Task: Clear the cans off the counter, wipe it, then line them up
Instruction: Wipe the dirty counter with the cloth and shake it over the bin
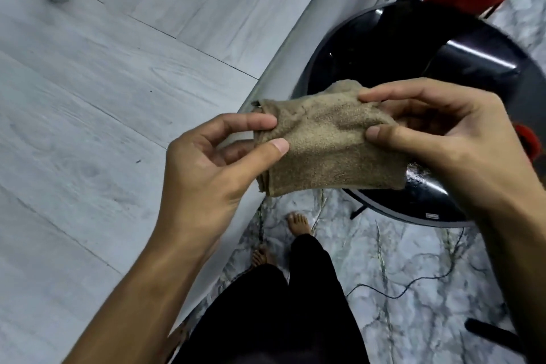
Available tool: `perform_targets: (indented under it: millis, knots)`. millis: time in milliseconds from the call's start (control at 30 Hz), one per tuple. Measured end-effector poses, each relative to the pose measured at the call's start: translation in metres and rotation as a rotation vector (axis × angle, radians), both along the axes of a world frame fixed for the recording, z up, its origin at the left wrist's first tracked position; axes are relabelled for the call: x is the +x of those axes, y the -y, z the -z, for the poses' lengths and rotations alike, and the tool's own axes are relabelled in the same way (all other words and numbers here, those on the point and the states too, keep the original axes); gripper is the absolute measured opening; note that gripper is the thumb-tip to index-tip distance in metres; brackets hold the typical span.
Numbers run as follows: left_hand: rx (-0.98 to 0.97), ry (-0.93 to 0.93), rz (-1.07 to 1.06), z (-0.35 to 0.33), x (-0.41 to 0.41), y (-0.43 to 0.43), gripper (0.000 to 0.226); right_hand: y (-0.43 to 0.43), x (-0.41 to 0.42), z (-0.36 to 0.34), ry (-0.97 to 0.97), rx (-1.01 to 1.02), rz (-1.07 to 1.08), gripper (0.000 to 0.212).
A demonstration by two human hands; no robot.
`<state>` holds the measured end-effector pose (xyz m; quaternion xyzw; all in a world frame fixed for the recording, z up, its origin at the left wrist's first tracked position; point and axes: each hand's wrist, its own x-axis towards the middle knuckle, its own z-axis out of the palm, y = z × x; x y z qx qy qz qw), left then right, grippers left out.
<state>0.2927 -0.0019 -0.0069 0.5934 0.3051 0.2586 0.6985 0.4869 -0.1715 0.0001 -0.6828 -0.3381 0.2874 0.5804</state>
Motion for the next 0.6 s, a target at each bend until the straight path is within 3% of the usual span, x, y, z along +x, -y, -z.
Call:
perform_targets:
  millis: [600]
  knots:
    - [0.018,-0.068,0.284,0.057,0.106,0.045,0.022,0.092,0.035,0.054,0.021,-0.04,0.377,0.037]
